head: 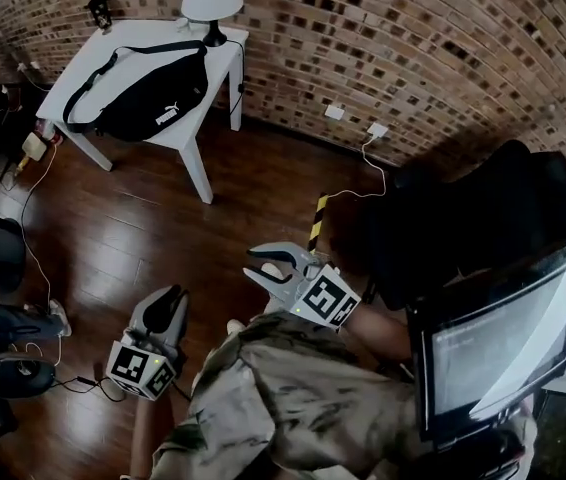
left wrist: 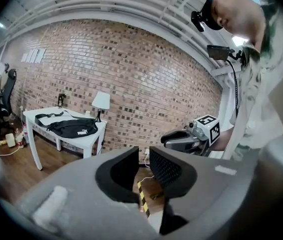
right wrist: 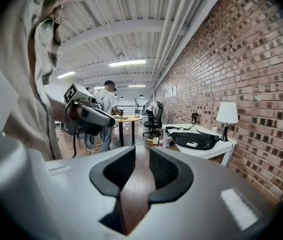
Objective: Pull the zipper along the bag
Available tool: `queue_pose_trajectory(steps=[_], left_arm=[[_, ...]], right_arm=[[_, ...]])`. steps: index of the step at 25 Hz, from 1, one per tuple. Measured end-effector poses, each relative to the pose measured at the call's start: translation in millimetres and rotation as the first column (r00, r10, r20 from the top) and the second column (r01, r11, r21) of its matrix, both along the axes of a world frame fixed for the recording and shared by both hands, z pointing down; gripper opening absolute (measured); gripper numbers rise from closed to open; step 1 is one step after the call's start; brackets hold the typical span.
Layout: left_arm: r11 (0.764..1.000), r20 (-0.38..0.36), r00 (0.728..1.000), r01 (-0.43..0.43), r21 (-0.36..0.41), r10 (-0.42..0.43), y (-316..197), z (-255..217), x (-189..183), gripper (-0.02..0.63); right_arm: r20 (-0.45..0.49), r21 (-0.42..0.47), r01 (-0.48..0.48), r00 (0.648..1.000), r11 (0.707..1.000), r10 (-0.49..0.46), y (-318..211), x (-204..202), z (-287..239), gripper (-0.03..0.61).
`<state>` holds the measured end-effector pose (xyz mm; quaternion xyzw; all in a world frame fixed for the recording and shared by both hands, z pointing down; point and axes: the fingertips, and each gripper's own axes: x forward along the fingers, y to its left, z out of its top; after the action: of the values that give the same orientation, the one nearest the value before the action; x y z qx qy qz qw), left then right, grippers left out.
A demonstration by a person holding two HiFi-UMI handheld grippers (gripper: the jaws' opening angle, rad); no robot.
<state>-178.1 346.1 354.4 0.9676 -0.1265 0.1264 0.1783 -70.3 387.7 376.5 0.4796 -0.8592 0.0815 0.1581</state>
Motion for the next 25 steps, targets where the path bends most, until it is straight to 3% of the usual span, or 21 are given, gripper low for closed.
queue_pose_trajectory(steps=[7,17,25], left_arm=[[1.000,-0.032,0.999,-0.004,-0.015,0.003,24,5,-43,0.071],[0.999,-0.067,0.997,-0.047,0.005,0.047,45,6,-51,0.071],[0.999,-0.047,0.998,-0.044,-0.004,0.044,49,10,-51,0.071]], right_arm=[[-0.010,0.044,-0.023,1.000,0.999,0.024,30,-42,-20,0.091],[-0.050,0.062,-0.020,0.998,0.998,0.023,47,-65,-34,0.084],[-0.058,0.079,-0.014,0.998,0.997,0.019,53,-66,-35,0.080]])
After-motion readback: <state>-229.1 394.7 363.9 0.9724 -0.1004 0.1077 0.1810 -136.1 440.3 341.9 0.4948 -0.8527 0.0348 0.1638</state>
